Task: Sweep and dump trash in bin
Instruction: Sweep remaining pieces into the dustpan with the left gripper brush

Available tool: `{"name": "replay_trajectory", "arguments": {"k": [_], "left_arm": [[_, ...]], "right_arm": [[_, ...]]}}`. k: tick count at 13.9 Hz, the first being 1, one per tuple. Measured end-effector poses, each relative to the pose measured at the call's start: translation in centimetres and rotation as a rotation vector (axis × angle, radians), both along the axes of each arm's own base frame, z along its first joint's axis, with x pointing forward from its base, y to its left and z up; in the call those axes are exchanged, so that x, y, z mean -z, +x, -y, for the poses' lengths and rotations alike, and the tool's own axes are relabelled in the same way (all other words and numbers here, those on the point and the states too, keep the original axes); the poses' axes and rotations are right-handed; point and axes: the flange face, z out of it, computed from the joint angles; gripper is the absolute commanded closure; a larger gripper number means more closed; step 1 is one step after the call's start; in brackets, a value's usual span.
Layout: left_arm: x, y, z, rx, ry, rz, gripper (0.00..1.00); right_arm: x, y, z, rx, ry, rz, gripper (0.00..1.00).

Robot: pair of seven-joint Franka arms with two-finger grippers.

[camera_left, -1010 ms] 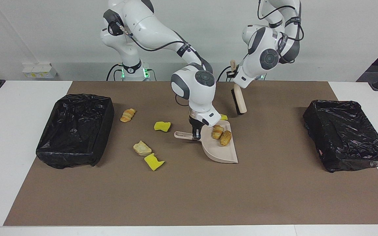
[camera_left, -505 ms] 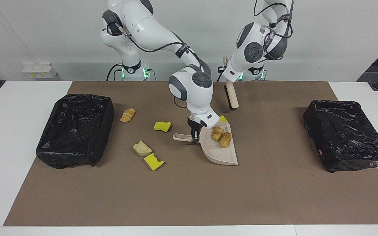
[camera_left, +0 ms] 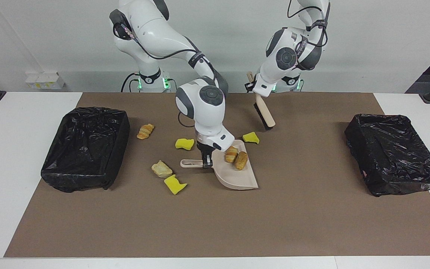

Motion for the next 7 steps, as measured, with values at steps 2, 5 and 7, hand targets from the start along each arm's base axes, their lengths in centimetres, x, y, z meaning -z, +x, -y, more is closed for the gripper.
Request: {"name": "replay_trajectory", "arguments": {"k": [2, 5, 7], "left_arm": [[-0.1, 0.3, 0.4, -0.034, -0.013, 0.022, 1.00], [0.3, -0.1, 1.7, -0.042, -0.021, 0.063, 1.00], [1.0, -0.2, 1.8, -0.018, -0.028, 0.060, 1.00]], "right_arm": [[-0.8, -0.1, 1.2, -0.031, -0.020, -0.019, 1.00], [0.6, -1.8, 1.0, -0.060, -0.050, -0.043, 1.00], [1.8, -3.0, 0.9, -0.075, -0.060, -0.056, 1.00]]}}
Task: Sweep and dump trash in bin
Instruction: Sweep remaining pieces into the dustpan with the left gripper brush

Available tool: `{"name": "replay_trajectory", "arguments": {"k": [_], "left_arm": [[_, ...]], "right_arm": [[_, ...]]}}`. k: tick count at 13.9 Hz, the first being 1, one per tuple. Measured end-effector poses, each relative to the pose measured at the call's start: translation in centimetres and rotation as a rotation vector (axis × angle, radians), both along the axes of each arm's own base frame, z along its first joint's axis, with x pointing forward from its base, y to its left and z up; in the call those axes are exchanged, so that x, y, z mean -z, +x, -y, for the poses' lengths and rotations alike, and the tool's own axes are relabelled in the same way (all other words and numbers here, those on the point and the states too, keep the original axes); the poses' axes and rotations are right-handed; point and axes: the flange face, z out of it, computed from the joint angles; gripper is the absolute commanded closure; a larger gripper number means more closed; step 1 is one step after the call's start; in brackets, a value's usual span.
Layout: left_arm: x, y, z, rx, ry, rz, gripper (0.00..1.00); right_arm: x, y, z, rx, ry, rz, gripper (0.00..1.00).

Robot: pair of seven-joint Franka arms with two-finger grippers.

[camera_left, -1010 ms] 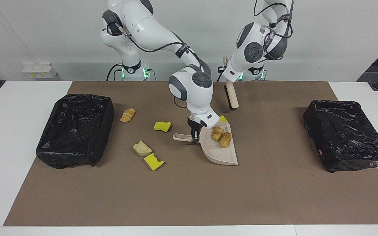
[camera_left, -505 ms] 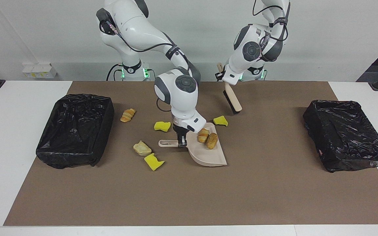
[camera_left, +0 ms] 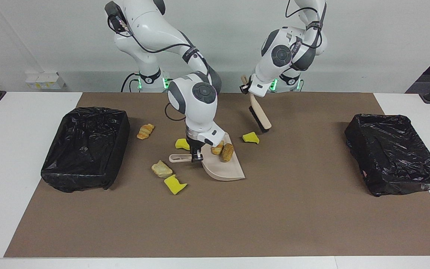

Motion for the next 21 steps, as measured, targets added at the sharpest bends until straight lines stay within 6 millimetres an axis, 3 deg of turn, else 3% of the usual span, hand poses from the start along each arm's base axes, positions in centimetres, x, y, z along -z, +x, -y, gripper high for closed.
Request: {"name": "replay_trajectory", "arguments": {"k": [3, 6, 10, 15, 18, 21], "left_arm": [[1.7, 0.6, -0.1, 0.083, -0.040, 0.000, 1.00], [2.1, 2.2, 0.0, 0.121, -0.083, 0.038, 1.00], [2.7, 4.9, 2.4, 0.113, -0.143, 0.098, 1.00], [1.4, 7.4, 6.1, 0.139, -0.279, 0.180, 1.00], [0.7, 8.5, 6.0, 0.135, -0.320, 0.188, 1.00], [-0.9, 10.3, 4.5, 0.113, -0.333, 0.180, 1.00]], "right_arm": [[0.4, -0.5, -0.1, -0.011, 0.012, 0.019, 1.00], [0.3, -0.6, -0.2, -0.014, 0.016, 0.024, 1.00], [0.3, -0.6, -0.2, -0.013, 0.018, 0.027, 1.00], [0.4, -0.6, -0.2, -0.013, 0.018, 0.026, 1.00], [0.4, -0.6, -0.1, -0.011, 0.019, 0.026, 1.00], [0.5, -0.5, 0.1, -0.007, 0.019, 0.026, 1.00]]}}
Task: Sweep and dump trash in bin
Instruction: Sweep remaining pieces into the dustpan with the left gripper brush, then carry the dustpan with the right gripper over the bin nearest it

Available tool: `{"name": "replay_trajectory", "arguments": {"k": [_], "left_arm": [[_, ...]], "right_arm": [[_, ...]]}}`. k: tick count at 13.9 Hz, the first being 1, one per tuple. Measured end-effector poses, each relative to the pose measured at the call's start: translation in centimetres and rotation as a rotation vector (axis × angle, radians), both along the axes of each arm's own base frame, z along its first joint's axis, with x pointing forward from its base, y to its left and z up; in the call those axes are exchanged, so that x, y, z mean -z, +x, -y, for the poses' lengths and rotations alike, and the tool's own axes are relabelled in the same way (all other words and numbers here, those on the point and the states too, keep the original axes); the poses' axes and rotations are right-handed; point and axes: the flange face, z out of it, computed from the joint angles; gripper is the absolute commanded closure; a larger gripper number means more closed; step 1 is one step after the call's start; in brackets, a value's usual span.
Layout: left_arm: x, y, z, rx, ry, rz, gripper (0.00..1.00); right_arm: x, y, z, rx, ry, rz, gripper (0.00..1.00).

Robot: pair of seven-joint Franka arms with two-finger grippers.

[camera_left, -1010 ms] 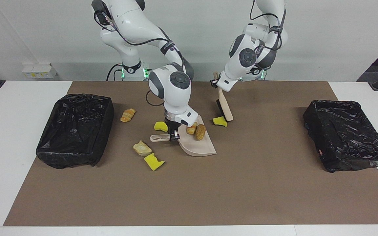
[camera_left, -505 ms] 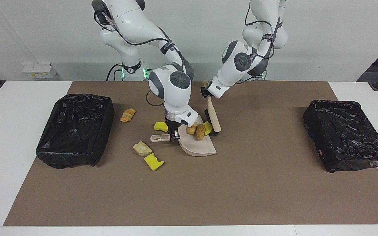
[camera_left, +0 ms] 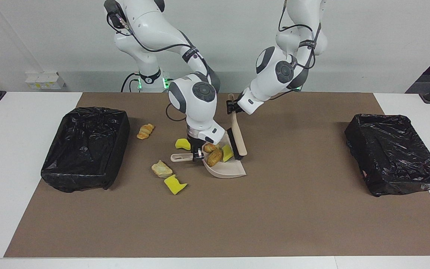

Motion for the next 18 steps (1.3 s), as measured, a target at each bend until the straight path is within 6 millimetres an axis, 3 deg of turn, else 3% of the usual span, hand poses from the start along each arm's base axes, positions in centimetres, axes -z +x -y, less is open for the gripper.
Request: {"name": "replay_trajectory", "arguments": {"k": [5, 7, 9, 11, 13, 16, 18], "left_arm": [[0.2, -0.7, -0.5, 0.011, 0.028, -0.070, 1.00], [-0.9, -0.1, -2.1, 0.061, 0.101, -0.045, 1.00], [-2.8, 0.2, -3.8, 0.106, 0.177, -0.005, 1.00], [-3.6, -1.4, -4.3, 0.169, 0.261, 0.023, 1.00], [-2.9, -4.9, -2.6, 0.232, 0.315, 0.061, 1.00], [0.2, -9.6, 0.3, 0.187, 0.343, 0.118, 1.00], [2.2, -11.4, 0.9, 0.160, 0.362, 0.120, 1.00]], "right_arm": [[-1.0, 1.3, 2.2, 0.058, 0.042, 0.009, 1.00], [-2.9, 2.0, 3.8, 0.093, 0.077, 0.024, 1.00], [-5.6, 2.8, 6.7, 0.112, 0.126, 0.038, 1.00], [-8.4, 3.8, 11.3, 0.131, 0.160, 0.059, 1.00], [-10.7, 4.4, 17.1, 0.155, 0.184, 0.058, 1.00], [-14.2, 4.8, 26.4, 0.183, 0.182, 0.057, 1.00], [-15.8, 4.2, 32.5, 0.192, 0.169, 0.050, 1.00]]}}
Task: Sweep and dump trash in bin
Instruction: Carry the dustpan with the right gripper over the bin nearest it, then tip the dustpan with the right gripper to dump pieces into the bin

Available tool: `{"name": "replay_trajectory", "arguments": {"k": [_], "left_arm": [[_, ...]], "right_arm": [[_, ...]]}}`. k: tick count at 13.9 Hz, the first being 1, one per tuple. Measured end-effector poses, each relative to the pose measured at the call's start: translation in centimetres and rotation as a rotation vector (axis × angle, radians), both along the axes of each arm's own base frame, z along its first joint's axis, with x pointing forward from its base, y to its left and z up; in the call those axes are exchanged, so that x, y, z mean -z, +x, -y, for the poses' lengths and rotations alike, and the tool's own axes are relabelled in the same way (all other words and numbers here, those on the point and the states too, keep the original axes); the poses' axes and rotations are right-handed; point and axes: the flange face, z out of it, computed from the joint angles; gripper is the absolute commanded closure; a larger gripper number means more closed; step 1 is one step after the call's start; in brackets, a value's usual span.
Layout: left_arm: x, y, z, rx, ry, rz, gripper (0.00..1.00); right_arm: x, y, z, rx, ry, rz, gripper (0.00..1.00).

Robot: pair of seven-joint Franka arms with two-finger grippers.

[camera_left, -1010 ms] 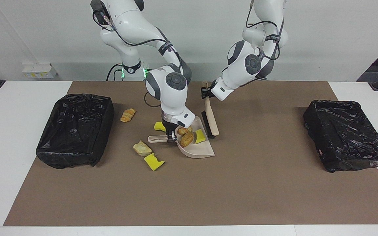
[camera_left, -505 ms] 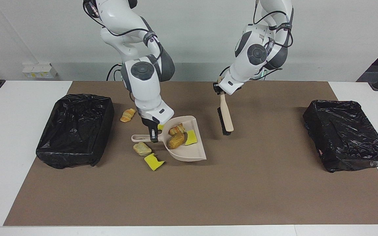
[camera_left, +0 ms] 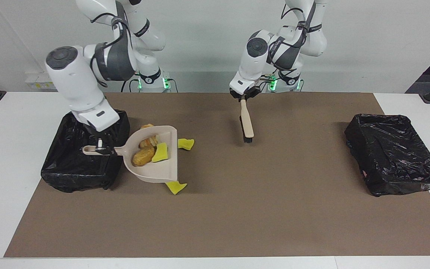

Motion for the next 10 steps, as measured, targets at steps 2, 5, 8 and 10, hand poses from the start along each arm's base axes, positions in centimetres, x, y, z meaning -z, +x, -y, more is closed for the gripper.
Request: {"name": "replay_trajectory", "arguments": {"k": [2, 5, 8, 10], "left_arm": [[1.2, -0.8, -0.2, -0.011, 0.013, -0.002, 1.00], [2.2, -1.1, -0.8, -0.020, 0.011, 0.008, 1.00], [2.6, -1.4, -1.3, -0.023, 0.012, 0.011, 1.00], [3.0, -1.6, -1.5, -0.022, 0.018, 0.006, 1.00]], "right_arm": [[-0.6, -1.3, 6.2, 0.005, -0.010, -0.028, 1.00], [-0.9, -3.9, 15.1, 0.008, -0.028, -0.044, 1.00], [-0.4, -6.1, 20.0, 0.028, -0.155, -0.047, 1.00], [0.5, -6.8, 19.7, 0.038, -0.263, -0.049, 1.00]]}}
